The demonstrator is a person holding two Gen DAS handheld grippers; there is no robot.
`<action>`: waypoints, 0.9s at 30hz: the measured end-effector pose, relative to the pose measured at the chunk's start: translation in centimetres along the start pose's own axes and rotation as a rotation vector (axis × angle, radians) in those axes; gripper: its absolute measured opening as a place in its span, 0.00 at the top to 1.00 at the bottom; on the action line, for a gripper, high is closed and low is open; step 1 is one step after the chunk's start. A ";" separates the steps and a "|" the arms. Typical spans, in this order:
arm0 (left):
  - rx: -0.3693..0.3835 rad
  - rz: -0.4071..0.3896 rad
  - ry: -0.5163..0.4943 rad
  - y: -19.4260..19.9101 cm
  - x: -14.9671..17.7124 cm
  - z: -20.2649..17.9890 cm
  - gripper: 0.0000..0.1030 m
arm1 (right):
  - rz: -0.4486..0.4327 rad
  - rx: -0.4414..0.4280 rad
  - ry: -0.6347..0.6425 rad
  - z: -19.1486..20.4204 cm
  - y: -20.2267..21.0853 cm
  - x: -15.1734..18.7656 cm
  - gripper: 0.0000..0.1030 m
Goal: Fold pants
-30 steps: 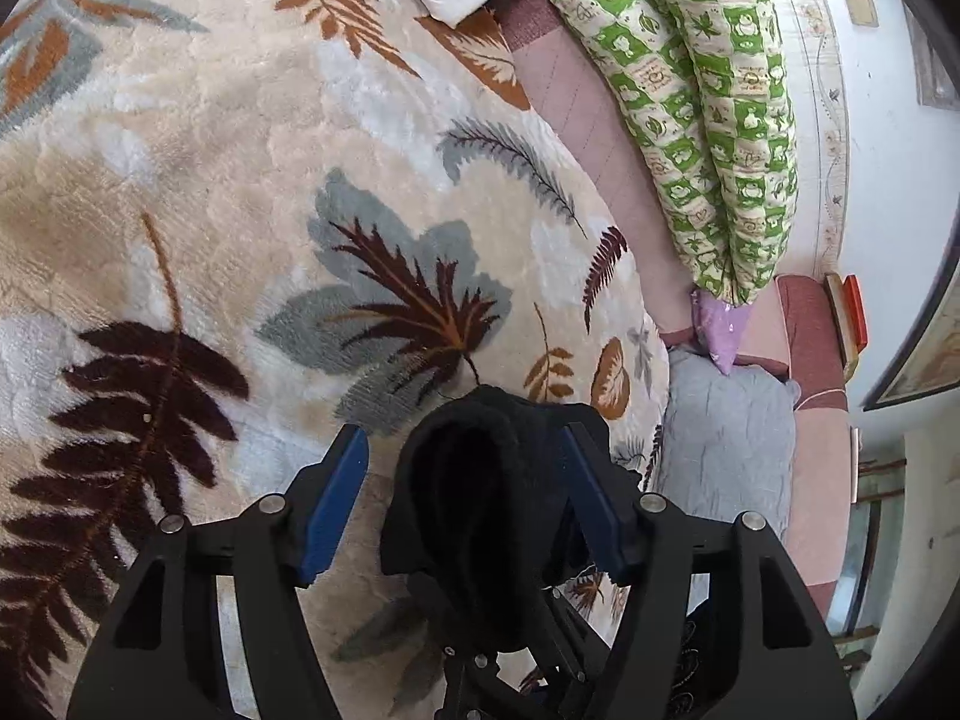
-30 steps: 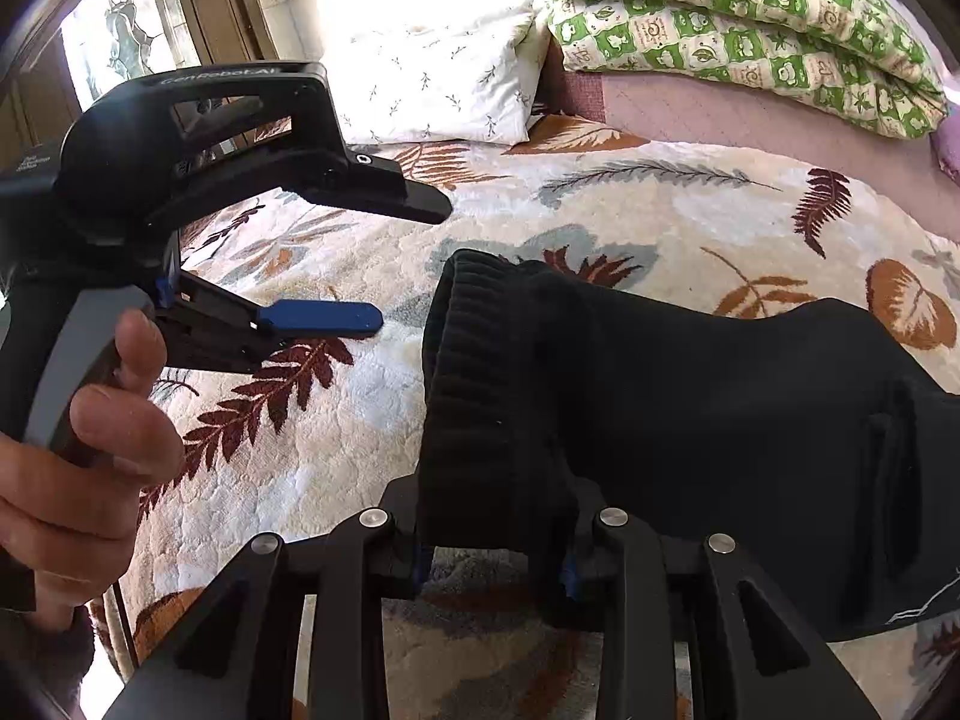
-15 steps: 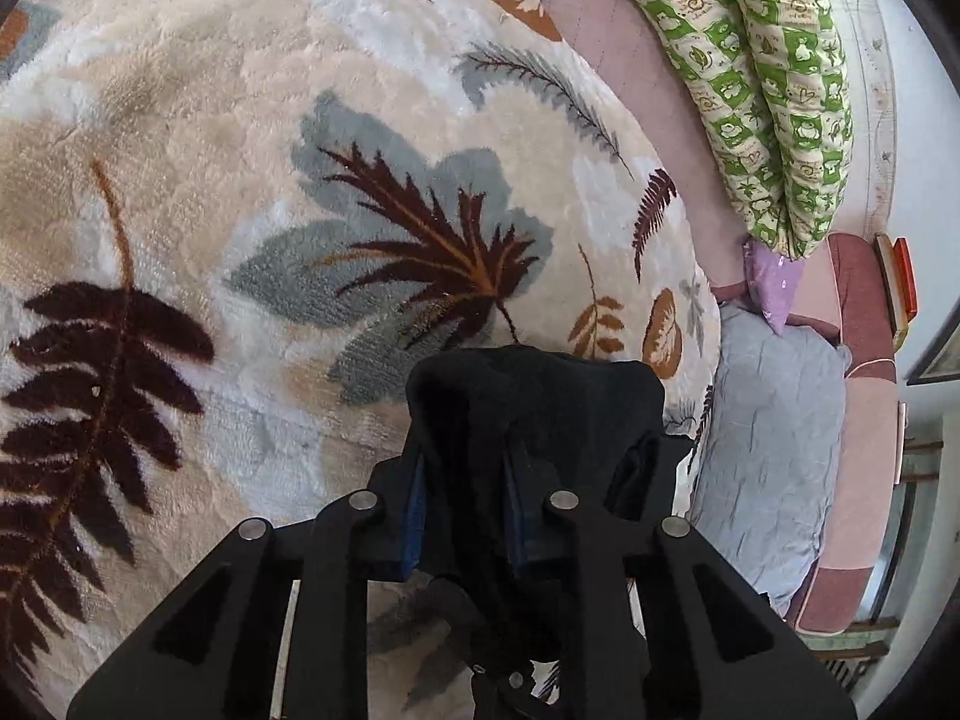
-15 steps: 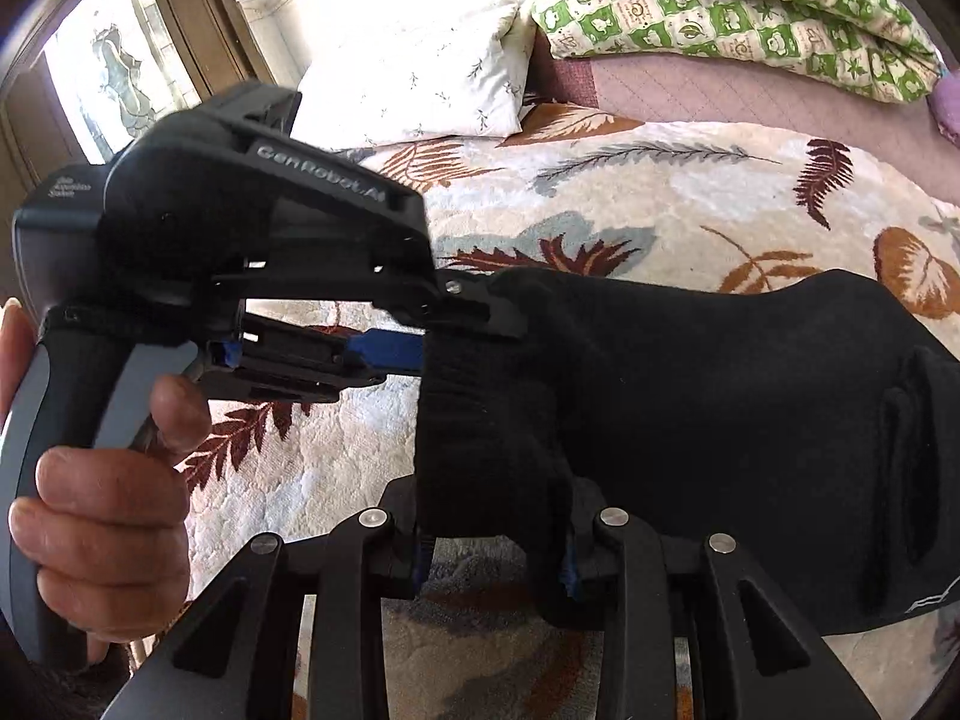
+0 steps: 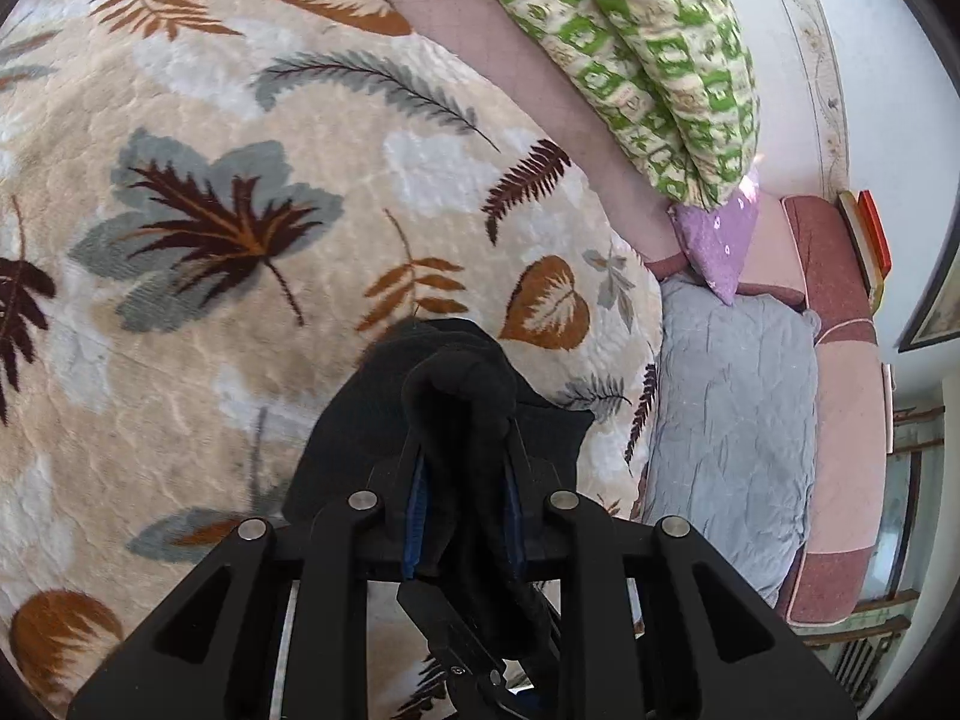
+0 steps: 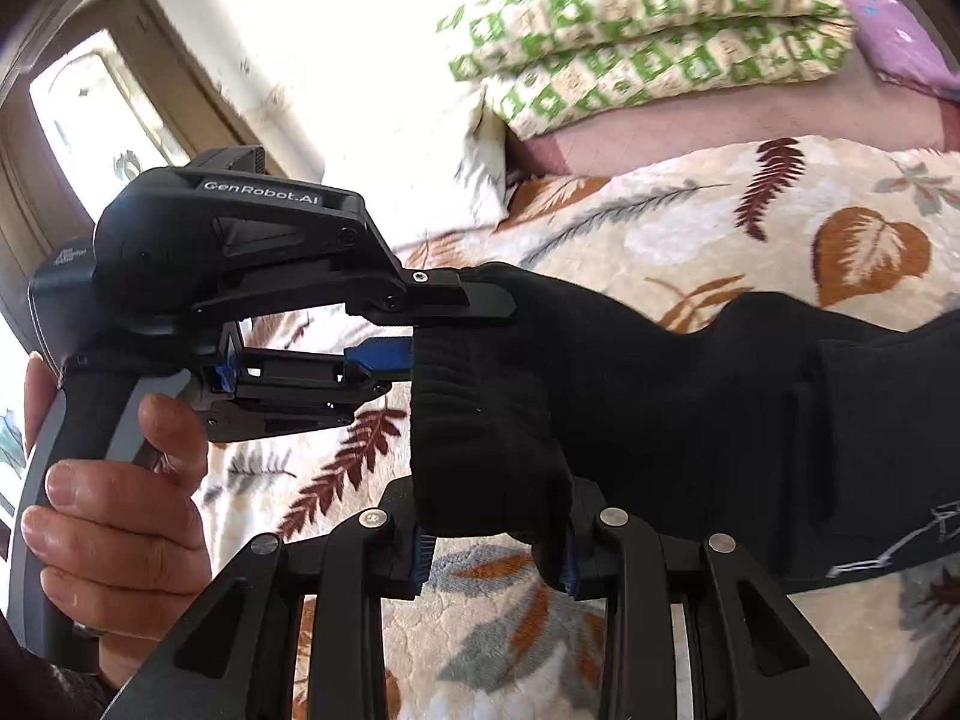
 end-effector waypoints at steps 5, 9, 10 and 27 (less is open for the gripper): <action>-0.032 0.043 -0.084 -4.7 1.0 -6.1 0.82 | -0.064 -0.045 -0.121 -4.3 4.2 -2.0 0.70; -0.069 0.101 -0.135 -9.4 2.2 -9.9 0.82 | -0.105 -0.059 -0.228 -9.3 6.8 -3.2 0.70; -0.083 0.115 -0.150 -10.7 2.4 -10.8 0.82 | -0.115 -0.060 -0.256 -10.7 7.4 -3.3 0.70; -0.121 0.248 -0.254 -13.8 2.3 -15.0 0.67 | -0.153 -0.257 -0.739 -26.6 10.8 -2.0 0.53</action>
Point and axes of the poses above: each gripper's, at about its wrist camera, not at the fingertips, and y roughly against the way its jaws point, z to its left, x to its underside, the point moved 8 cm from there along -y, roughly the way its jaws point, and after that the axes turned 8 degrees about -y, right-handed, at the moved point
